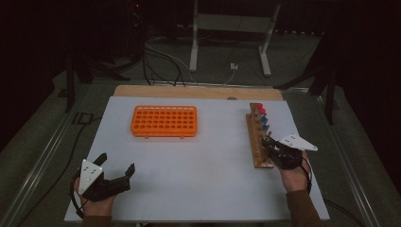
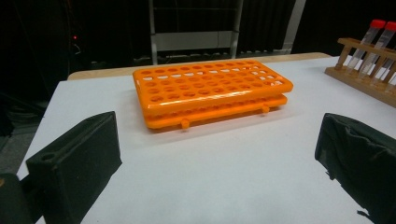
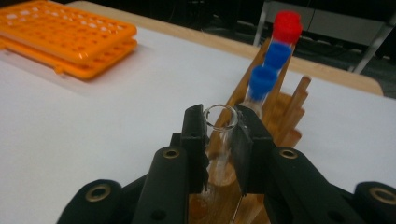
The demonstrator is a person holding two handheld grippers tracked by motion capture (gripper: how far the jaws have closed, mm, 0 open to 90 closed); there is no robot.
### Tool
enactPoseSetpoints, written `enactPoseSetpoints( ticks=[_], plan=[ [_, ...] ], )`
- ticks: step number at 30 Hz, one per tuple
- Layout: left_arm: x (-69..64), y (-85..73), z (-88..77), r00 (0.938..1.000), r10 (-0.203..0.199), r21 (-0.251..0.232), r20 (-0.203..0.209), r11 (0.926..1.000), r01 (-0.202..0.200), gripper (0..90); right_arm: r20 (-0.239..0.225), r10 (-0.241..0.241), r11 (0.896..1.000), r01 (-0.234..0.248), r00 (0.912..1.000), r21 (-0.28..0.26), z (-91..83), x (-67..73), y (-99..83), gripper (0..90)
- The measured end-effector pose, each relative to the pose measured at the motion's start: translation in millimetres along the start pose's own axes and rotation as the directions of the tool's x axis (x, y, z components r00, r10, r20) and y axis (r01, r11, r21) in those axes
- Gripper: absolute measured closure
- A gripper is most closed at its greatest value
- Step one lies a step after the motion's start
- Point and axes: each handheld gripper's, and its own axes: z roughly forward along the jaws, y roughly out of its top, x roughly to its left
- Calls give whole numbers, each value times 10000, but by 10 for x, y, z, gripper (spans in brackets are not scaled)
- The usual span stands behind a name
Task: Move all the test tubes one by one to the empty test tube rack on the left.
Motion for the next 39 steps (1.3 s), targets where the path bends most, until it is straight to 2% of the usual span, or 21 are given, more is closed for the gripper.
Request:
enactPoseSetpoints(
  ticks=[10,14,16,18,20,21,22,23,25,26,30,31,32,33,37,38,39],
  plan=[
    [5,-4,10,9999,-71,30,109,10000,70,11,-272,43,9977,-61,9996,-668,-253,-65,256,766],
    [-8,-9,61,9982,-91,345,591,9994,71,18,-499,140,9951,-188,9987,-969,-293,-69,324,766],
    [-31,-2,83,9970,-78,351,774,9994,51,18,-620,130,9943,-195,9980,-1044,-296,-42,340,766],
    [-64,22,114,9929,-201,331,1171,9993,163,18,-700,47,9945,-120,9975,-1041,-292,-4,351,766],
    [-137,92,157,9882,-70,219,1533,9998,37,18,-873,97,9941,-190,9961,-1065,-285,29,360,766],
    [-137,92,157,9882,-70,219,1533,9998,37,18,-934,116,9938,-218,9956,-1090,-281,44,363,766],
    [-196,155,194,9856,12,167,1693,9999,-40,18,-1043,136,9937,-250,9945,-1091,-277,59,362,766],
    [-196,155,194,9856,12,167,1693,9999,-40,17,-1162,204,9931,-336,9930,-1125,-270,76,359,766],
    [-308,249,280,9833,185,280,1808,9993,-240,17,-1397,281,9932,-435,9898,-1083,-251,119,344,765],
    [-308,249,280,9833,185,280,1808,9993,-240,16,-1427,221,9940,-370,9895,-1032,-234,144,339,765],
    [-497,358,439,9734,363,222,2260,9989,-424,17,-1698,187,9957,-337,9853,-863,-170,213,321,765],
    [-602,407,531,9665,436,185,2528,9986,-499,17,-1774,210,9958,-364,9839,-840,-158,230,317,765],
    [-602,407,531,9665,436,185,2528,9986,-499,17,-1870,242,9958,-402,9821,-821,-146,248,312,765],
    [-658,431,579,9630,432,188,2659,9986,-500,16,-1976,247,9959,-413,9800,-803,-134,266,306,765],
    [-897,510,767,9467,622,200,3161,9972,-722,17,-2252,115,9968,-288,9742,-740,-84,362,299,765],
    [-1022,536,855,9373,770,195,3399,9959,-889,17,-2353,122,9969,-300,9718,-721,-76,383,300,765],
    [-1022,536,855,9373,770,195,3399,9959,-889,17,-2353,122,9969,-300,9718,-721,-76,383,300,765]
  ],
)
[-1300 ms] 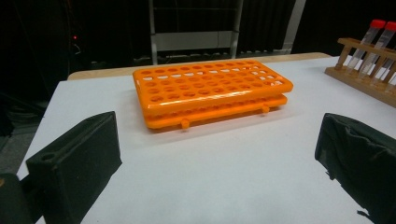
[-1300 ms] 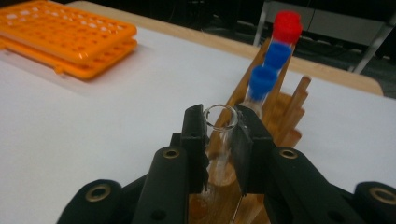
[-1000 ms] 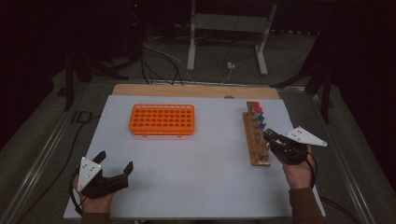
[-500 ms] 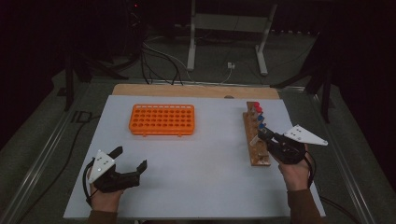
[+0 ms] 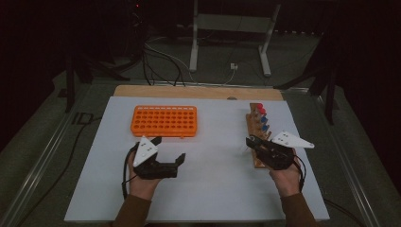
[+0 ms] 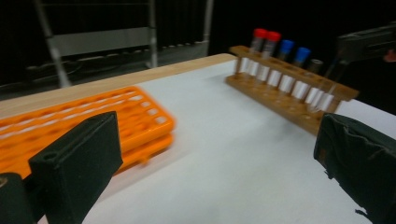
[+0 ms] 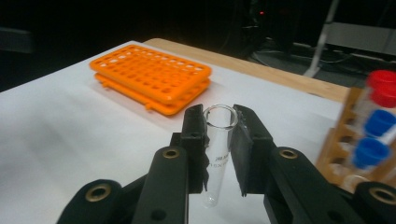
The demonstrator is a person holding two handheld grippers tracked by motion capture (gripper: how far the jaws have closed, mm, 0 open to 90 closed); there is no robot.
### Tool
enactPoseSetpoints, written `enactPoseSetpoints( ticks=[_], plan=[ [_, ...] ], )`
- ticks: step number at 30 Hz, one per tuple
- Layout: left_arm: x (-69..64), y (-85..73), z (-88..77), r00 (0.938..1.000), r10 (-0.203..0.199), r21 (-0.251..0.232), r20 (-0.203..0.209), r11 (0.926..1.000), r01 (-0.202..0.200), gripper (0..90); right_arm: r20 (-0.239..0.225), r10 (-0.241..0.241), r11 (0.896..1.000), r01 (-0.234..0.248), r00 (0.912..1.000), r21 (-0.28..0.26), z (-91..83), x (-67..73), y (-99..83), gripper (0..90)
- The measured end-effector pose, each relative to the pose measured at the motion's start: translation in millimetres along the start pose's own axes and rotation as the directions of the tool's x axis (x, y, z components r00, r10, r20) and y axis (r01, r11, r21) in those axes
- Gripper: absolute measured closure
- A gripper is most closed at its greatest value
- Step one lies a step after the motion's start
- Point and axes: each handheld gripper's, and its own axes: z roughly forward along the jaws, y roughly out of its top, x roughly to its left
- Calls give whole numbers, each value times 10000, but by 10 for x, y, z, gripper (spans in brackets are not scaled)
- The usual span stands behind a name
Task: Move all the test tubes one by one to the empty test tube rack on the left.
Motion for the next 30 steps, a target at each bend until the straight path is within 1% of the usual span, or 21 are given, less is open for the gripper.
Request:
enactPoseSetpoints(
  ticks=[1,2,3,5,6,8,10,11,13,14,15,17,20,21,22,23,24,25,27,28,30],
  plan=[
    [-42,15,59,9999,22,9,106,10000,-22,17,-148,-60,10000,60,9999,14,17,38,3,765],
    [-123,41,169,9992,131,42,373,9999,-133,17,-192,-117,9999,118,9997,11,24,57,6,765],
    [-123,41,169,9992,131,42,373,9999,-133,17,-269,-130,9999,130,9996,5,27,75,9,765],
    [-202,58,277,9981,183,110,581,9998,-190,19,-432,-82,10000,80,9990,-35,28,104,16,765],
    [-279,69,386,9967,185,215,790,9996,-203,19,-514,-73,10000,70,9987,-57,29,117,19,765],
    [-348,80,482,9942,234,301,1053,9992,-267,40,-657,-76,10000,72,9978,-63,36,145,22,765],
    [-381,85,527,9933,288,367,1121,9988,-331,54,-830,-18,10000,13,9965,-58,50,176,25,765],
    [-447,92,625,9905,338,536,1331,9977,-412,64,-879,-38,10000,37,9961,-21,57,193,26,765],
    [-477,95,672,9889,371,646,1439,9968,-468,85,-989,-71,10000,71,9951,-3,73,225,24,765],
    [-504,96,718,9862,359,742,1616,9961,-484,105,-1041,-90,9999,94,9945,39,80,241,21,765],
    [-557,89,801,9803,396,876,1937,9945,-575,131,-1103,-119,9999,125,9938,46,89,255,18,765],
    [-620,75,875,9770,463,1000,2080,9926,-683,165,-1165,-141,9998,155,9931,107,101,279,12,765],
    [-680,63,921,9757,626,967,2099,9917,-844,190,-1257,-131,9998,151,9920,147,111,294,7,765],
    [-717,57,942,9715,769,871,2243,9913,-986,284,-1319,-131,9997,158,9912,196,122,304,1,765],
    [-731,56,953,9687,825,859,2342,9907,-1051,343,-1353,-109,9996,141,9907,227,129,310,-2,765],
    [-731,56,953,9687,825,859,2342,9907,-1051,397,-1369,-106,9996,141,9905,241,136,314,-7,765],
    [-756,54,967,9630,980,862,2510,9886,-1231,443,-1429,-64,9996,101,9897,251,142,316,-11,765],
    [-756,54,967,9630,980,862,2510,9886,-1231,481,-1491,-28,9996,70,9888,271,146,319,-14,765],
    [-771,54,979,9590,993,893,2654,9879,-1270,547,-1517,-20,9994,70,9884,326,154,330,-19,765],
    [-787,50,994,9545,1039,989,2794,9857,-1363,573,-1535,-35,9994,87,9881,331,158,332,-22,765],
    [-793,45,1000,9537,1069,1016,2811,9849,-1403,625,-1573,-17,9994,72,9876,340,165,330,-28,765]
  ],
)
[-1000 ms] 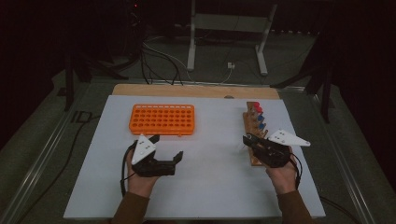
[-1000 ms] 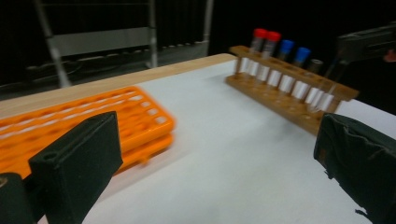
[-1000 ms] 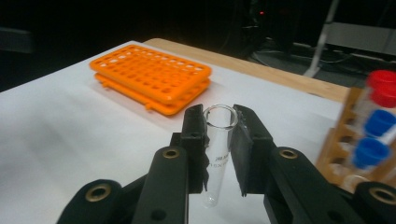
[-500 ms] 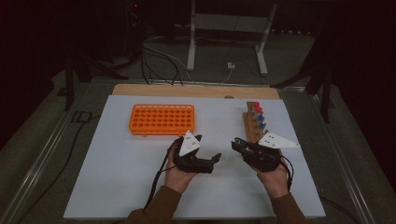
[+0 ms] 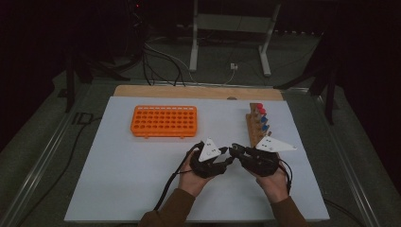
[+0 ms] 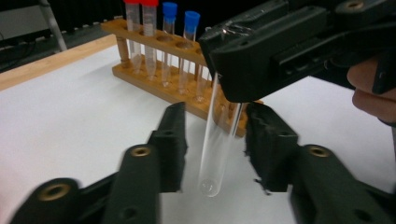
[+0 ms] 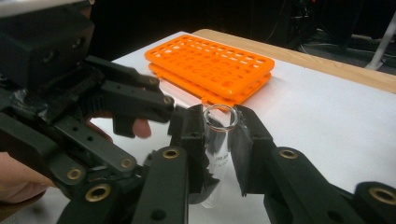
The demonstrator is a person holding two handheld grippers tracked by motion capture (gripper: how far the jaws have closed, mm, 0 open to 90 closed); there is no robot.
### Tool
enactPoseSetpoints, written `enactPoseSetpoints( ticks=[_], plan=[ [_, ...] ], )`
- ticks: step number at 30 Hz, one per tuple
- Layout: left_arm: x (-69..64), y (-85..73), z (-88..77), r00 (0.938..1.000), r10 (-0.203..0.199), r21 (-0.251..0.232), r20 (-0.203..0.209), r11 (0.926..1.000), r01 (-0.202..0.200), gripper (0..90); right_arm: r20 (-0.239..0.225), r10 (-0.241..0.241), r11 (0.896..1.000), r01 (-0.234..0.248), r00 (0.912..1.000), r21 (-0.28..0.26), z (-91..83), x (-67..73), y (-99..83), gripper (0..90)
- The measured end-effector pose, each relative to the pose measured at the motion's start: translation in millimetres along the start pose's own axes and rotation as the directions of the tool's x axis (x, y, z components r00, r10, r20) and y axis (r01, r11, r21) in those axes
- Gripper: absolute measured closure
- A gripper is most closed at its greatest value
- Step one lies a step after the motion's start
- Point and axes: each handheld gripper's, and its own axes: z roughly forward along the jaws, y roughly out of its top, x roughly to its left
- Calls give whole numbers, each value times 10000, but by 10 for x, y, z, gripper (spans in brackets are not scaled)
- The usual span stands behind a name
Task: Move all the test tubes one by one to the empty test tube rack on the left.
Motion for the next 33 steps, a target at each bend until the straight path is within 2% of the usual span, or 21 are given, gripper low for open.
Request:
enactPoseSetpoints(
  ticks=[7,12,13,16,18,21,24,25,28,33],
  plan=[
    [12,-11,18,9995,22,-66,328,10000,-20,730,-81,121,9999,-120,9999,116,22,1,-17,765],
    [2,-14,37,9990,60,-137,435,9999,-54,764,-101,207,9997,-206,9997,106,11,-21,-28,756],
    [5,-15,40,9992,53,-117,386,9999,-49,765,-76,220,9997,-220,9997,74,6,-27,-29,729],
    [23,-24,41,9996,52,-78,290,10000,-50,766,-83,381,9988,-383,9992,-301,-29,-66,-25,502],
    [56,-35,33,9998,-5,-72,183,10000,6,766,177,432,9987,-426,9989,-294,-57,-95,-14,387],
    [134,-29,-9,9999,-82,-183,-66,9998,81,766,650,322,9988,-297,9974,-393,-97,-120,-16,265],
    [171,-25,-33,9997,-145,-236,-196,9996,141,766,771,473,9977,-434,9959,-513,-120,-146,-17,207],
    [192,-25,-43,9995,-159,-260,-261,9995,152,766,875,550,9970,-500,9946,-583,-141,-170,-19,161],
    [259,-26,-73,9986,-162,-331,-497,9993,145,765,1208,513,9971,-441,9913,-615,-176,-191,-24,109],
    [387,-14,-117,9970,-315,-649,-713,9975,269,765,1487,731,9956,-635,9862,-683,-227,-246,-35,21]
  ],
)
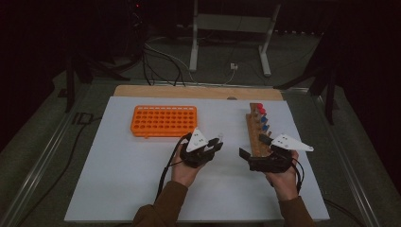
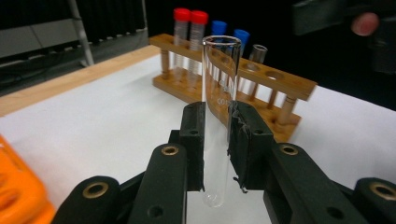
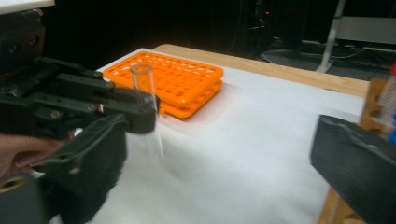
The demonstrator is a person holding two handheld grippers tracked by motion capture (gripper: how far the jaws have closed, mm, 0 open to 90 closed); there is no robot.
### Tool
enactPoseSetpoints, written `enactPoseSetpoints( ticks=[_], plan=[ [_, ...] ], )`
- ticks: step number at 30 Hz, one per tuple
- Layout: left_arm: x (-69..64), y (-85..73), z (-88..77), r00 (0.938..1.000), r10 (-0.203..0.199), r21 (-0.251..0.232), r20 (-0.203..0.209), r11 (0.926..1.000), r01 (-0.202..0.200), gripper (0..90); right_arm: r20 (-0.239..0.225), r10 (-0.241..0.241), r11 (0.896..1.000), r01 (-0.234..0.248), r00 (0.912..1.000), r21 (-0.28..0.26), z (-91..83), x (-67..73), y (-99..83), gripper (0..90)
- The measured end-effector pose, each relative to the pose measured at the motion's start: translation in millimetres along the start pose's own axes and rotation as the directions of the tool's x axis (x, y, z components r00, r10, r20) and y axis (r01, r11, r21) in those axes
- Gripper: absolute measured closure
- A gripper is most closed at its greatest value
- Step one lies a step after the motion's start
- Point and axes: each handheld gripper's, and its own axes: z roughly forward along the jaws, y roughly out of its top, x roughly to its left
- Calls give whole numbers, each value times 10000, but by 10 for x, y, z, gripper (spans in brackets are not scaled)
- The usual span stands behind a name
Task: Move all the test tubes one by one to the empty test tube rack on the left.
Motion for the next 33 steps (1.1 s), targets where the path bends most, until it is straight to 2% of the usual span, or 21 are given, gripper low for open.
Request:
enactPoseSetpoints(
  ticks=[5,6,10,15,21,25,30,33],
  plan=[
    [138,15,-15,9999,-41,-68,-118,10000,40,764,108,85,9999,-84,9999,-105,-42,-33,-2,8],
    [169,19,-16,9999,-81,-74,-145,9999,80,764,263,-20,10000,21,9997,-35,-54,-39,-1,8],
    [285,43,-23,9992,-180,-159,-363,9997,174,764,311,-101,9999,104,9995,-106,-78,-42,-5,8],
    [399,83,-14,9979,-69,-170,-650,9998,59,763,400,-125,9993,139,9991,-354,-116,-34,18,8],
    [551,122,39,9935,-174,-178,-1125,9997,155,763,470,-142,9990,162,9988,-423,-125,-19,38,1],
    [645,134,61,9870,-230,-186,-1593,9996,203,763,561,6,9989,21,9984,-466,-139,-38,36,1],
    [776,110,73,9751,-409,-103,-2180,9992,396,763,519,43,9987,-16,9986,-519,-144,-38,39,1],
    [856,91,69,9656,-605,-117,-2530,9982,595,763,428,8,9985,15,9991,-555,-149,-24,47,1]
  ],
)
